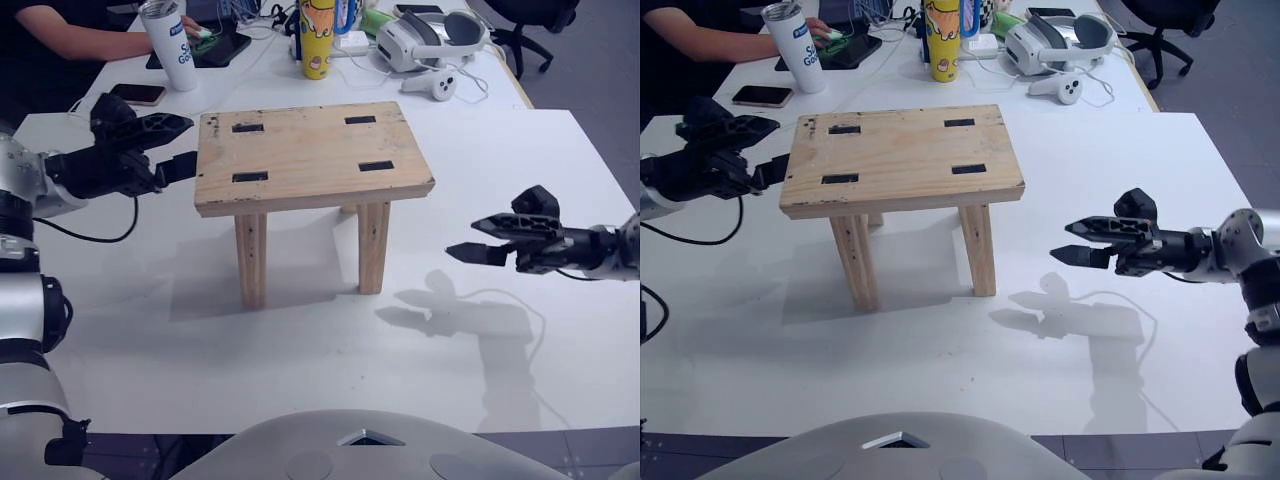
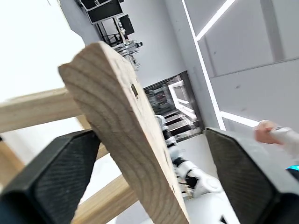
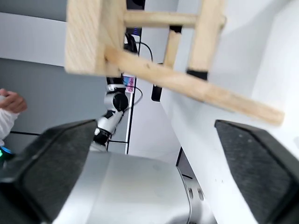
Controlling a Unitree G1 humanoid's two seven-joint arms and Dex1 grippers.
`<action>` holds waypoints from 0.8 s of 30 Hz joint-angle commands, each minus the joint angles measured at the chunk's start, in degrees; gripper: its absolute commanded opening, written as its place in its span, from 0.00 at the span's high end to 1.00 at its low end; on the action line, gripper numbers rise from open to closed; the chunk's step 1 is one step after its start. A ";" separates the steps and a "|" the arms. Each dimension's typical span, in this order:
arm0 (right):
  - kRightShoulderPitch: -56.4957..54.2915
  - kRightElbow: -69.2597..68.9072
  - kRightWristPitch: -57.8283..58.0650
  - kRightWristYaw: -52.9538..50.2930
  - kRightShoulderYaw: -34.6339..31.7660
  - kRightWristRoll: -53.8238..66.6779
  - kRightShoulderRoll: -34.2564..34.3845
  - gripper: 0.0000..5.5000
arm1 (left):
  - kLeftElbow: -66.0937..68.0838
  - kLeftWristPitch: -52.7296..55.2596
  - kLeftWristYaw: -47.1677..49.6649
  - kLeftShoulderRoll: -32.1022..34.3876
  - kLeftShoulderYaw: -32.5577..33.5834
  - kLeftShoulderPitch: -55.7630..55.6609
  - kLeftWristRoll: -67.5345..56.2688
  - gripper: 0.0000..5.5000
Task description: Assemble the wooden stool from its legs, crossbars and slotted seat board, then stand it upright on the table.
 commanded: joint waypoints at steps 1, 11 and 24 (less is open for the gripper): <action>6.92 -3.10 -2.58 -0.17 -5.51 0.00 -0.79 0.03 | 0.99 -5.45 -0.06 4.46 -1.87 5.64 0.97 0.18; 19.54 -11.88 -13.16 -8.40 -19.32 -4.52 7.38 0.02 | -20.32 -30.28 -0.06 17.68 -3.37 39.19 -1.78 0.18; 28.82 -21.00 -47.76 -38.82 -24.97 -24.46 29.99 0.31 | -71.57 -43.61 18.15 8.11 0.72 50.26 5.46 0.50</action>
